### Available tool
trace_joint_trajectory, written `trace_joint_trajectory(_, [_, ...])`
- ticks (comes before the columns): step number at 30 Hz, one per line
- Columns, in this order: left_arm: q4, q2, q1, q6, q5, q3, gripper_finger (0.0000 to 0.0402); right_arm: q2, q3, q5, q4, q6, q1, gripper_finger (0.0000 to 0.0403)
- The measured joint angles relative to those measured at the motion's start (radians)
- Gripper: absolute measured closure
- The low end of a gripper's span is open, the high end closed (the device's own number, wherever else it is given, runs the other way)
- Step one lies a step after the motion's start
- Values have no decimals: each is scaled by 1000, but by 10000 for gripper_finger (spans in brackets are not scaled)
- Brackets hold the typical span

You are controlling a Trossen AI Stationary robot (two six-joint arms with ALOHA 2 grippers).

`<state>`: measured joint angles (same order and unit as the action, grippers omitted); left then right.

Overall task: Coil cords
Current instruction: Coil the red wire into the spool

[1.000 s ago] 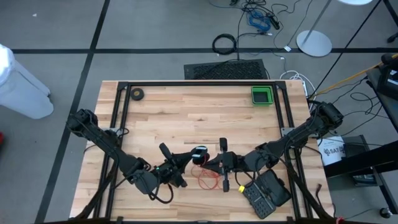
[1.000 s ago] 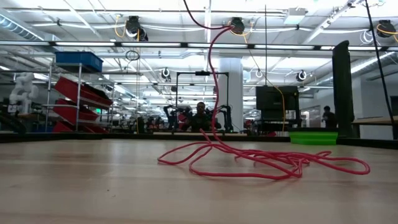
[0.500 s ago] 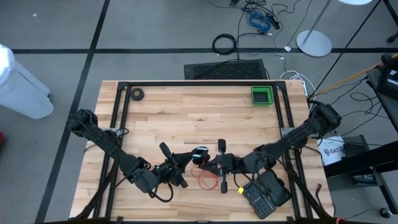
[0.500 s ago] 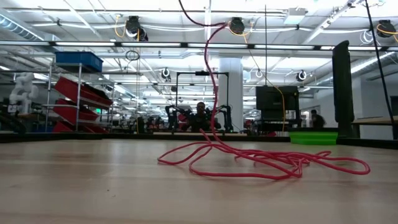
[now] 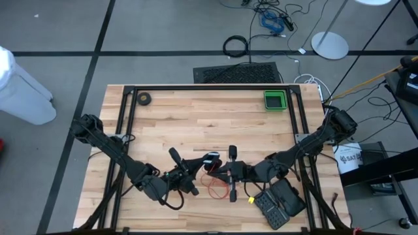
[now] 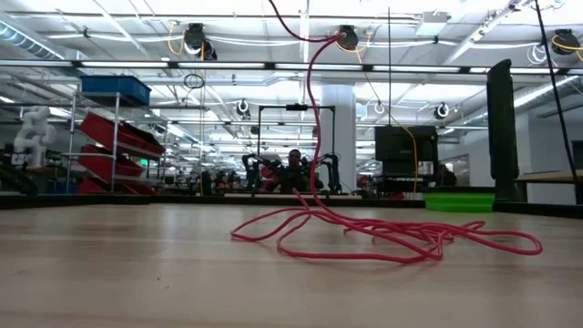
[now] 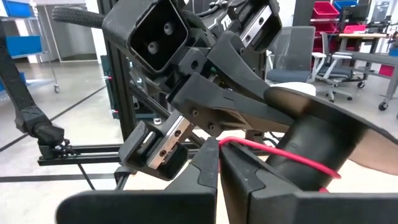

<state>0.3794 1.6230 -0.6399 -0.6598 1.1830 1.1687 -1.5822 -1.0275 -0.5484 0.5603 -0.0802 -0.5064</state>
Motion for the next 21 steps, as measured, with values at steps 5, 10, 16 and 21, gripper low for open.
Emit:
trace_joint_trajectory(5, [3, 0, 0, 8, -14, 0, 400, -1, 0, -2, -2, 7, 0, 403])
trace_joint_trajectory(10, [3, 0, 1, 20, -22, 0, 400, -1, 0, 0, -2, 32, -1, 402])
trace_joint_trajectory(16, [11, 0, 0, 27, -56, 0, 400, -5, 0, 27, -18, 52, -5, 371])
trace_joint_trajectory(21, [11, 0, 1, 27, -65, 0, 400, -5, 0, 23, -26, 47, -5, 339])
